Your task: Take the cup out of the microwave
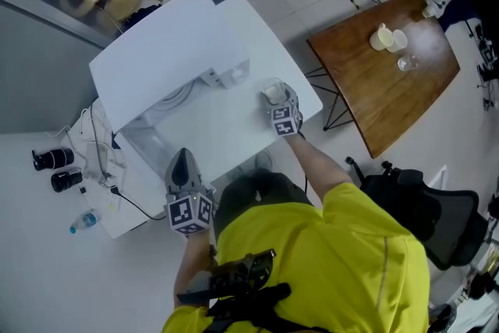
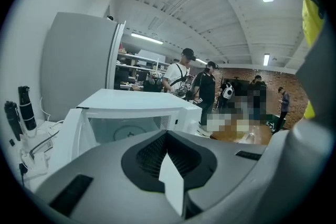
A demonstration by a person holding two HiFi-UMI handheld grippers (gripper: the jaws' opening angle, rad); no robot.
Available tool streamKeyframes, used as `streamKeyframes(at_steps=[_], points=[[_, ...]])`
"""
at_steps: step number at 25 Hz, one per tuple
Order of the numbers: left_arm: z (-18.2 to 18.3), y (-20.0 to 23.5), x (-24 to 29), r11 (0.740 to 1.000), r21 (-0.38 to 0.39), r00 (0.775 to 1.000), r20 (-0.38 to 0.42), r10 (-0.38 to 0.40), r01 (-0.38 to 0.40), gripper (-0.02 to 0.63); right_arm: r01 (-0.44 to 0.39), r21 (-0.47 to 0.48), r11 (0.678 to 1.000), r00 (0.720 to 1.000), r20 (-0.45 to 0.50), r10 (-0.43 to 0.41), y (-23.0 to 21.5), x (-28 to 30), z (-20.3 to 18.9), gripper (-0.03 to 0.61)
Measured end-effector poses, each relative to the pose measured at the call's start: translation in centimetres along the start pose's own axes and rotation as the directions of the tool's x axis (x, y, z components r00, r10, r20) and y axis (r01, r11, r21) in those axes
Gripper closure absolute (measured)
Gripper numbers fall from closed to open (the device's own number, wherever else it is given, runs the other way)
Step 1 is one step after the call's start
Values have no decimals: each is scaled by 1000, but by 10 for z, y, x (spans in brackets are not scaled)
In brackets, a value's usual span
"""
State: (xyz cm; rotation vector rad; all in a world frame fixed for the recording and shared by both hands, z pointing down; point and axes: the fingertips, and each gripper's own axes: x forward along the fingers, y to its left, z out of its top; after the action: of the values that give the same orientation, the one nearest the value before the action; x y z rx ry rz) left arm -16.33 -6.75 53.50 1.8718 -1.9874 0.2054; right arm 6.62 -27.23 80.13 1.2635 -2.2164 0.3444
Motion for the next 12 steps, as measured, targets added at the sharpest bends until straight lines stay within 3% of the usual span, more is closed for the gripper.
streamKeyframes(at_steps=[10,12], points=[[-5,-1,-6,999,-33,1000,-7,6,-6,615,1,5,1000,1000,-29,-1,0,7,-20,241],[-5,-3,-6,999,-37,1000,-4,4,-5,615,-13,-5,1000,999,-30,13,3,4,-18,148]])
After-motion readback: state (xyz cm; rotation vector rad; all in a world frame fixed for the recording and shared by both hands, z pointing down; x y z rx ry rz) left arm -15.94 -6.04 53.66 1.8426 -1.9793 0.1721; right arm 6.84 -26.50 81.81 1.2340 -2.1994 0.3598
